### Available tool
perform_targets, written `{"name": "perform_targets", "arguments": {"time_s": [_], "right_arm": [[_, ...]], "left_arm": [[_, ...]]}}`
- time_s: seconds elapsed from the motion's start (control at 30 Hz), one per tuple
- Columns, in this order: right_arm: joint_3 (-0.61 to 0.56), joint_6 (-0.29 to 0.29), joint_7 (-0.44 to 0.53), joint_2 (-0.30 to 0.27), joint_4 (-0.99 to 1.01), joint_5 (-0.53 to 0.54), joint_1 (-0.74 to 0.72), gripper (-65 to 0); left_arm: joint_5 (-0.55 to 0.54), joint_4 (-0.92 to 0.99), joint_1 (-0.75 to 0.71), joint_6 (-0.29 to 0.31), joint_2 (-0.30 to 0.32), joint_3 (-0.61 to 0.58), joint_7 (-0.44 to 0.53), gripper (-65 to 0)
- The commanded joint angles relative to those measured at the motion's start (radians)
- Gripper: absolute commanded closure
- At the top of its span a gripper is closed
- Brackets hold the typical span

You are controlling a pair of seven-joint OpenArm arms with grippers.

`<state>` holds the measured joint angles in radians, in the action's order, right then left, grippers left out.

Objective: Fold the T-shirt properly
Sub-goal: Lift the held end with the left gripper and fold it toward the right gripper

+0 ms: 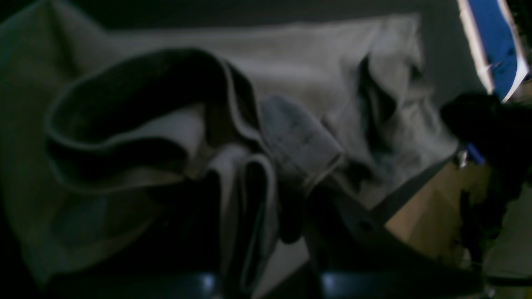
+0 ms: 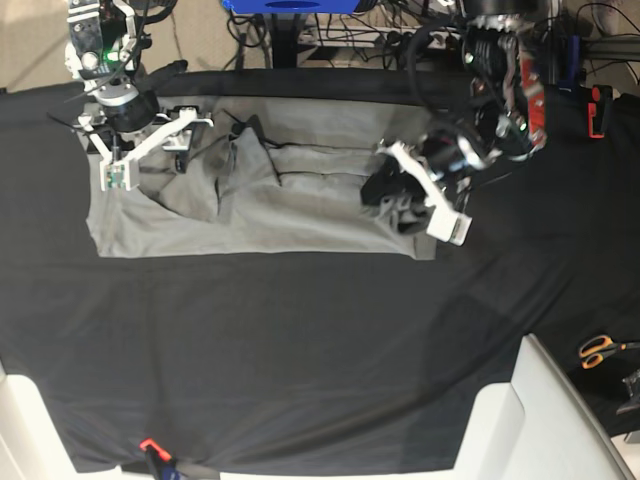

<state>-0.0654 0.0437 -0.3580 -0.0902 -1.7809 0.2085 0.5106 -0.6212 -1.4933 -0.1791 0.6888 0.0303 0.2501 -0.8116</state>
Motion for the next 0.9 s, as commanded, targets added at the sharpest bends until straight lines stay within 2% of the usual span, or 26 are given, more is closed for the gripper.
{"name": "perform_targets", "arguments": {"time_s": [0.0,0.13,0.43,0.87], "right_arm": [[0.0,-0.001,0.024,-0.003,-0.023,-0.001,0.0,-39.2],[0.0,-0.001,0.024,-0.004,-0.023,-0.001,0.001,-39.2],[0.0,-0.001,0.024,-0.004,-0.021,-0.001,0.0,-39.2],[0.0,-0.001,0.024,-0.004,-0.021,-0.001,-0.002,-39.2]], "left_arm": [[-0.024,0.004,0.011,0.009,0.0,-0.013,0.018,0.0],[-0.025,0.069,0.053,0.009,-0.003,-0.064,0.018,0.0],[-0.019,0.141,0.114,0.009,-0.056,-0.15,0.018,0.0],[-0.019,0.237,0.169,0.009,-0.06,-0.248,0.019,0.0]]}}
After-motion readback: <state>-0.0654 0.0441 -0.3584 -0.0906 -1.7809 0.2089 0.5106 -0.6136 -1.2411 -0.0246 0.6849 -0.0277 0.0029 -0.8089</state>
